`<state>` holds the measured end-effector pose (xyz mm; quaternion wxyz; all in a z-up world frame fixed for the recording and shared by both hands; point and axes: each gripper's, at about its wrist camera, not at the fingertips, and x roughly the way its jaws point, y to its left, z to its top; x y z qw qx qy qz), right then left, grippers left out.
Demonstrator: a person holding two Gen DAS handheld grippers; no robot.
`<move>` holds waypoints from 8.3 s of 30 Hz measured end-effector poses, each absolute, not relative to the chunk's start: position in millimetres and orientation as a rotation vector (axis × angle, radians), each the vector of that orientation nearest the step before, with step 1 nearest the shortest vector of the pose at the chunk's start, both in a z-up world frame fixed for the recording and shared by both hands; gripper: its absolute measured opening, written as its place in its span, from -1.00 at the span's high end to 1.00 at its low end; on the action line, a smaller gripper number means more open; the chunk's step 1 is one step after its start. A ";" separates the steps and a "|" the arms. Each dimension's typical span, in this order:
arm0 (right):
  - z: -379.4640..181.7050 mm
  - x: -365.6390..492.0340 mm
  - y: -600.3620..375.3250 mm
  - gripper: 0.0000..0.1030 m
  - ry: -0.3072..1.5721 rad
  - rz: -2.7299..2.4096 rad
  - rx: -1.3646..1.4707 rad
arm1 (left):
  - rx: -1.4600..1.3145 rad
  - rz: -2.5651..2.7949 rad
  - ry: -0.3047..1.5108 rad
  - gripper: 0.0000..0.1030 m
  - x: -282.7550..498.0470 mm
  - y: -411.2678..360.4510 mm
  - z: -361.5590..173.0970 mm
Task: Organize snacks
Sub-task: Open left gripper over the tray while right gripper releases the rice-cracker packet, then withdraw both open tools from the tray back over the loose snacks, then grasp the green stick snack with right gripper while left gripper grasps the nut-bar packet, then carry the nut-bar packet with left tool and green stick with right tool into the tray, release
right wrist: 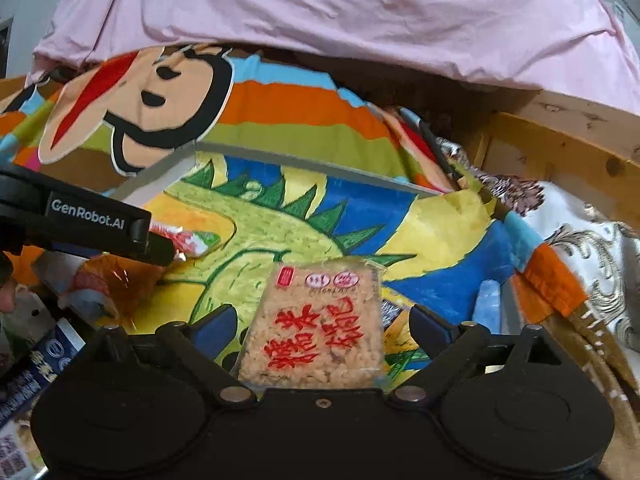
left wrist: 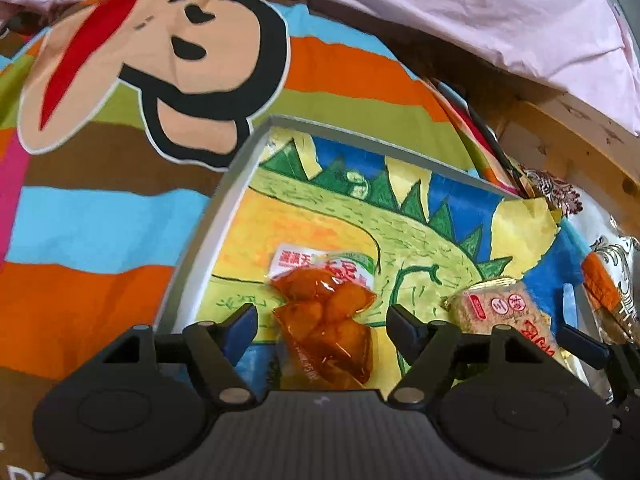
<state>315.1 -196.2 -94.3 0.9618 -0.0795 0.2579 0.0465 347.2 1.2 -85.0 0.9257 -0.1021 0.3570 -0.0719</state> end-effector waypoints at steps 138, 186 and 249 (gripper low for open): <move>-95.9 169.0 -152.4 -0.98 0.654 0.125 -0.495 | 0.070 -0.207 0.674 -0.99 204.5 8.9 -66.8; -112.9 197.5 -152.8 0.63 0.677 0.265 -0.449 | 0.021 -0.413 0.853 0.16 238.4 -17.3 -102.2; -103.2 294.6 -247.4 0.64 0.474 -0.077 -0.441 | -0.138 -0.131 0.685 0.17 364.3 -92.5 -85.2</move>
